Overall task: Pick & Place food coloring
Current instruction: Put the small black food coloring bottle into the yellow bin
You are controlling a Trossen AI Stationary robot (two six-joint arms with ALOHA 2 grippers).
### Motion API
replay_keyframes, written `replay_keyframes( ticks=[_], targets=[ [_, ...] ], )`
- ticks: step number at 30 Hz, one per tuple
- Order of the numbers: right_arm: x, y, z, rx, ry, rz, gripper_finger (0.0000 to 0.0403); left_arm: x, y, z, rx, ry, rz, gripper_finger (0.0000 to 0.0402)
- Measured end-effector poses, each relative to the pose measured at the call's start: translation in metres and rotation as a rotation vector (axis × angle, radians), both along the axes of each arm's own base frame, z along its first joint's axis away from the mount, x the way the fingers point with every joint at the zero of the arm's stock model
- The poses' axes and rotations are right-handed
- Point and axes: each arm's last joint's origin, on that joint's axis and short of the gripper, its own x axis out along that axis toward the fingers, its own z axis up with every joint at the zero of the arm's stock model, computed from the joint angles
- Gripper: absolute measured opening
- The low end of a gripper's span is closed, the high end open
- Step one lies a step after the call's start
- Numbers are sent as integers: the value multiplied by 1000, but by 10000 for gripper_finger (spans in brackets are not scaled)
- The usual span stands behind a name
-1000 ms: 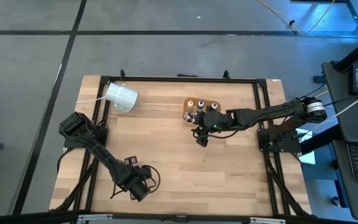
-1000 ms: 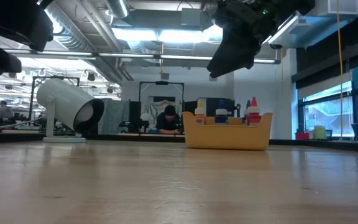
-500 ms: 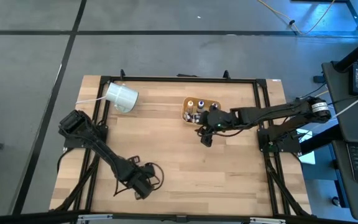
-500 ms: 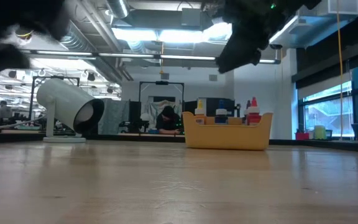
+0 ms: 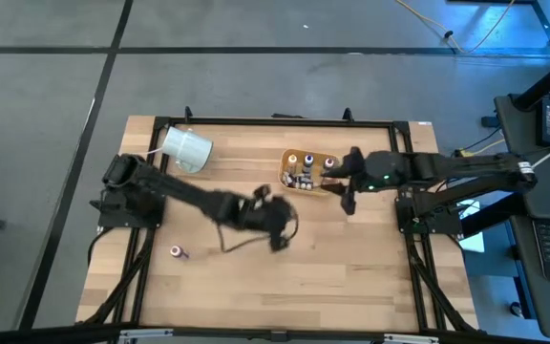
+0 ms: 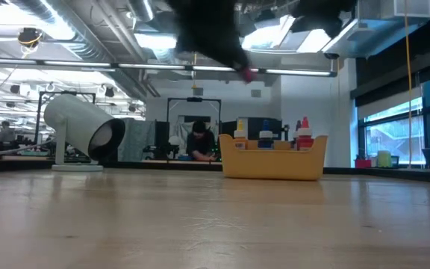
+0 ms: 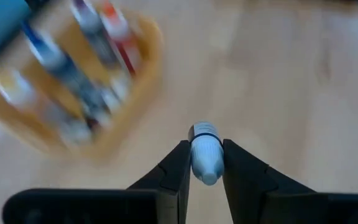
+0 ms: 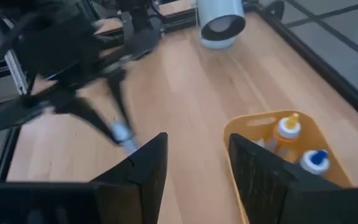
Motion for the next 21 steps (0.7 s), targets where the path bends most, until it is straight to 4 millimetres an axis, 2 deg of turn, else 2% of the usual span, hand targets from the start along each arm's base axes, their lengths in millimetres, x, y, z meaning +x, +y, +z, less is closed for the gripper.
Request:
replay_keyframes(
  ticks=[5,10,15,21],
  targets=[
    [-28,-3,7,17,19,-79,173,19,57,11,56,-104,22,71],
    [-45,-6,7,26,63,-141,173,24,98,9,70,-103,65,71],
    [-49,-7,5,-2,92,-176,173,30,122,-4,53,-92,84,71],
    [-46,-8,4,-35,101,-212,173,40,136,-35,56,-11,95,71]
  ],
)
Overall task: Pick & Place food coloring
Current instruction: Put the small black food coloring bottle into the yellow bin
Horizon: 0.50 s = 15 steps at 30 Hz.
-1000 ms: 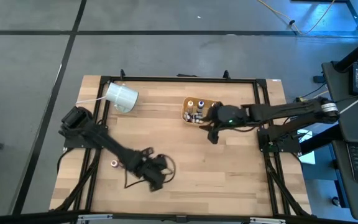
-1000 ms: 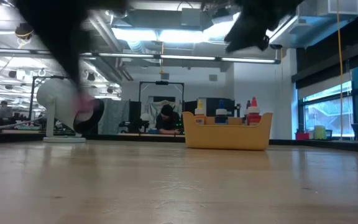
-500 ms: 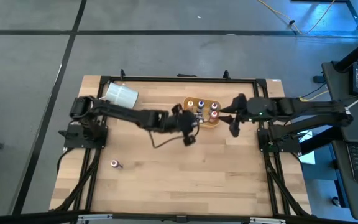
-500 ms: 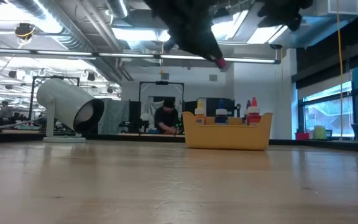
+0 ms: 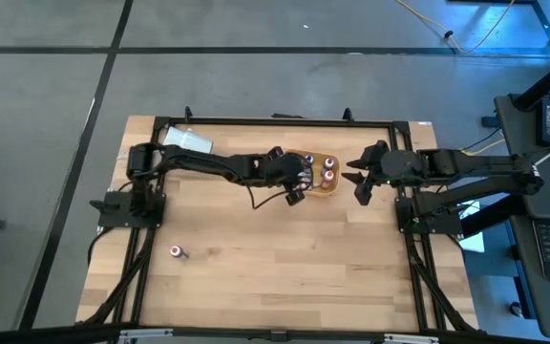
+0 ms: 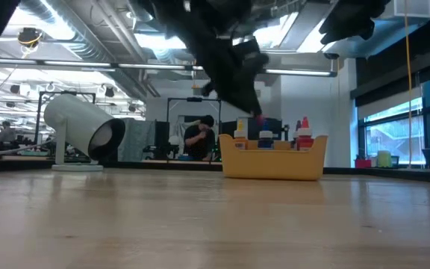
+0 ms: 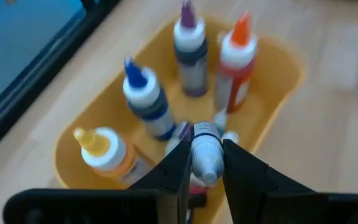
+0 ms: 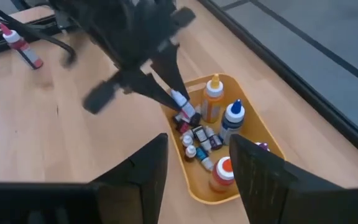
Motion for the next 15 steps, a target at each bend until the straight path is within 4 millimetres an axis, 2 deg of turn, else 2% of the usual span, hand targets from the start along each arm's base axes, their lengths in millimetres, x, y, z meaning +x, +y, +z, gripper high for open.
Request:
replay_keyframes(
  ticks=[9,15],
  targets=[
    [1,0,-1,-1,8,1,173,7,8,-35,14,103,-15,74],
    [1,0,-1,-1,11,2,173,9,9,-43,-1,127,-25,74]
  ],
)
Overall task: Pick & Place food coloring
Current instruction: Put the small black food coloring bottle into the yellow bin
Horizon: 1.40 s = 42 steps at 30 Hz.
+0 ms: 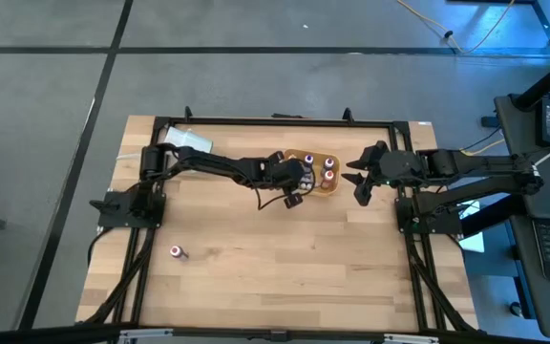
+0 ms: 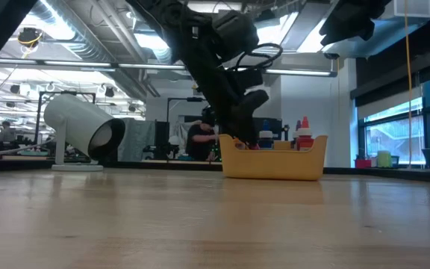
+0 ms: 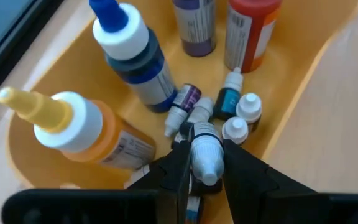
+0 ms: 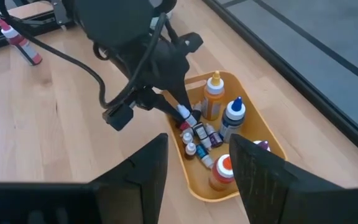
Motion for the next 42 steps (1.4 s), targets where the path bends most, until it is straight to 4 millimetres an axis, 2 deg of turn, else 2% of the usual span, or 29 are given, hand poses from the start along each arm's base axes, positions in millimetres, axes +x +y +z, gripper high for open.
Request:
replay_keyframes(
  ticks=[32,42],
  targets=[
    [0,0,0,3,4,1,173,1,-1,1,-7,-8,-8,75],
    [0,0,0,9,6,10,173,1,-1,0,-8,-8,-9,120]
  ],
)
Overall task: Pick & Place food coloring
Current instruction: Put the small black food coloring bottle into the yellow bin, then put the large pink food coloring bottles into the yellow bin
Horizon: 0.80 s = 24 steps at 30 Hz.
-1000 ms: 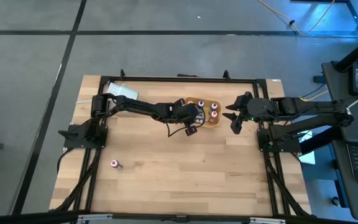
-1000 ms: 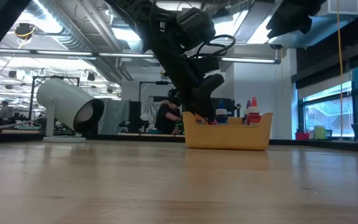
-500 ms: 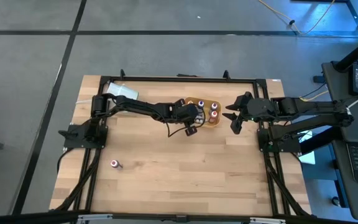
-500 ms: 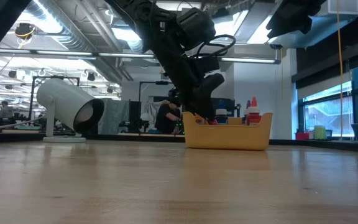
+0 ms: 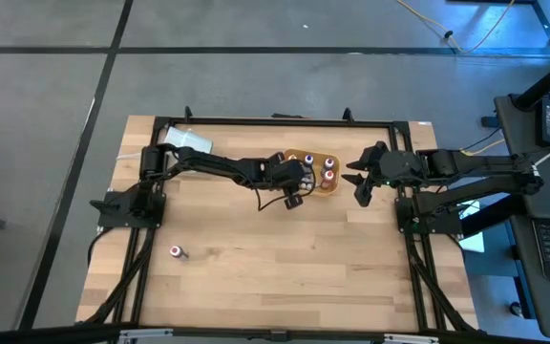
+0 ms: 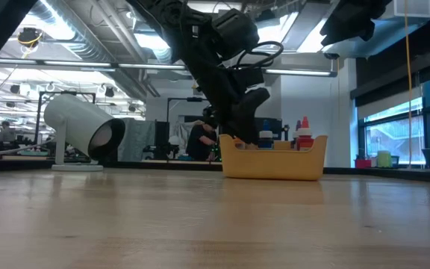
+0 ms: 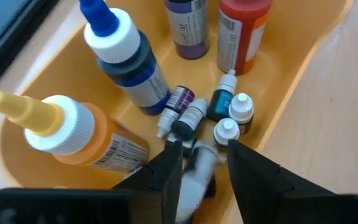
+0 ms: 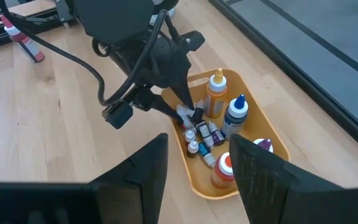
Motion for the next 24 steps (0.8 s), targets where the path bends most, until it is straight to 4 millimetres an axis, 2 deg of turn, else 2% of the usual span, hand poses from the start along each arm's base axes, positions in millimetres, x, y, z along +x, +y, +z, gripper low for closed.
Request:
replay_keyframes(
  ticks=[5,8,14,19,24],
  targets=[
    [0,0,0,-1,0,1,173,0,-2,0,-48,-2,-30,138],
    [0,0,0,-1,1,0,173,-4,-3,9,-89,-14,-41,140],
    [0,0,-1,-3,5,-2,173,-26,-12,66,-186,-109,-98,136],
    [5,0,-3,-4,19,-2,173,-67,-33,117,-378,-110,-169,135],
    [17,1,-9,-6,46,-2,173,-110,-65,153,-557,-68,-208,138]
  ],
)
